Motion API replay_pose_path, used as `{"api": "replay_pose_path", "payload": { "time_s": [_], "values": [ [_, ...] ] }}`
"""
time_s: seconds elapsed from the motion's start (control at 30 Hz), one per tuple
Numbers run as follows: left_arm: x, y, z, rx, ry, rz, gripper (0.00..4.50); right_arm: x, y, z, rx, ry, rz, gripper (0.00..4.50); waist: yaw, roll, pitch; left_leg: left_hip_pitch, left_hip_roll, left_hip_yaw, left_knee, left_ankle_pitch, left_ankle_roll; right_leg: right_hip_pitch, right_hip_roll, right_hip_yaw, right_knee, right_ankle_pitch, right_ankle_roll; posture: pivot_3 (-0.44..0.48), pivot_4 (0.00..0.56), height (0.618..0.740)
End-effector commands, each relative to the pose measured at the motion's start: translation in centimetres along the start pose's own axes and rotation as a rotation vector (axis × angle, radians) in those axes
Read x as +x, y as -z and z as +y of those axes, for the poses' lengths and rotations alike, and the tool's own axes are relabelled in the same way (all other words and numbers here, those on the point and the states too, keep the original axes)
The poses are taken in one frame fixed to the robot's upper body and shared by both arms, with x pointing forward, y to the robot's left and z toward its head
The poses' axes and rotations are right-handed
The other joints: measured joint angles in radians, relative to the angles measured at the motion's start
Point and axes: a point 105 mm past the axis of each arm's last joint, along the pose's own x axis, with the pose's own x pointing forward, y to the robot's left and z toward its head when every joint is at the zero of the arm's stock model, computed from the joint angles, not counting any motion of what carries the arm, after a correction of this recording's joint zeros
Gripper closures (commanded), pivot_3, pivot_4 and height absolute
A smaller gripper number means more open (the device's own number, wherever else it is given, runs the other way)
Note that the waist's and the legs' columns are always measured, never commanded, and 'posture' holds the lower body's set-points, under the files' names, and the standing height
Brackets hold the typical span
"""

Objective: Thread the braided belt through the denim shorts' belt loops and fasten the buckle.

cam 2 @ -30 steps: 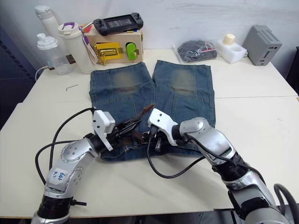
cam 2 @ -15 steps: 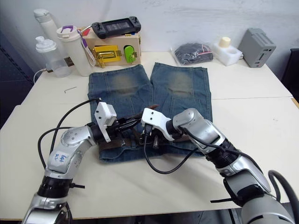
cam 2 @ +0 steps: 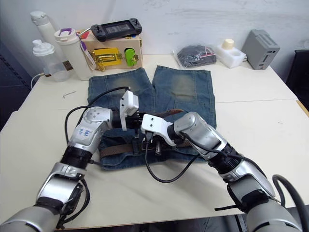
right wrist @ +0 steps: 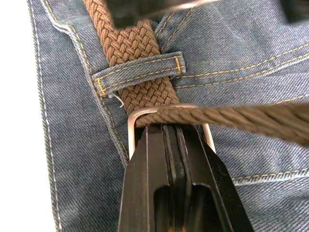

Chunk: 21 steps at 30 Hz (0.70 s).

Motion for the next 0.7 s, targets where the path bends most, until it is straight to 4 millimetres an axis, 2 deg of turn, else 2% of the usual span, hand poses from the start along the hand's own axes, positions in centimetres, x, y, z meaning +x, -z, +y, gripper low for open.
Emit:
{"api": "replay_pose_path", "payload": {
  "time_s": [0.03,0.3,0.47,0.63,0.7],
  "values": [
    [3.7,-7.4,0.6,0.211,0.132,-0.187,4.5,4.0,6.5,5.3,0.124,-0.217,0.214,4.44,0.0,0.0,0.0,0.0,0.0,0.0,0.0,0.0,0.0,0.0,0.0,0.0,0.0,0.0,0.0,0.0,0.15,0.645],
    [6.1,-9.3,0.2,0.245,0.2,-0.25,4.5,4.2,6.2,5.9,0.113,-0.238,0.203,4.44,0.018,0.0,0.0,-0.001,-0.001,-0.002,0.002,0.0,0.0,0.001,0.0,0.0,-0.001,0.0,0.0,0.0,0.15,0.645],
    [6.9,-9.2,-0.2,0.247,0.228,-0.261,4.5,4.4,5.9,6.2,0.104,-0.249,0.196,4.44,0.027,0.0,0.0,-0.001,-0.001,-0.001,0.002,0.0,0.0,0.001,0.0,0.0,-0.003,0.001,0.001,0.0,0.15,0.645],
    [6.6,-8.3,0.2,0.234,0.205,-0.247,4.5,4.5,5.8,6.0,0.099,-0.238,0.192,4.44,0.028,0.0,0.0,-0.001,-0.001,-0.001,0.002,0.0,0.0,0.002,0.0,0.0,-0.004,0.001,0.001,0.0,0.15,0.645],
    [5.4,-7.5,0.9,0.226,0.159,-0.227,4.5,4.3,5.7,5.6,0.104,-0.217,0.186,4.44,0.027,0.0,0.0,-0.001,-0.001,-0.002,0.002,0.0,0.0,0.002,0.0,0.0,-0.004,0.001,0.001,0.0,0.15,0.645]
  ]
}}
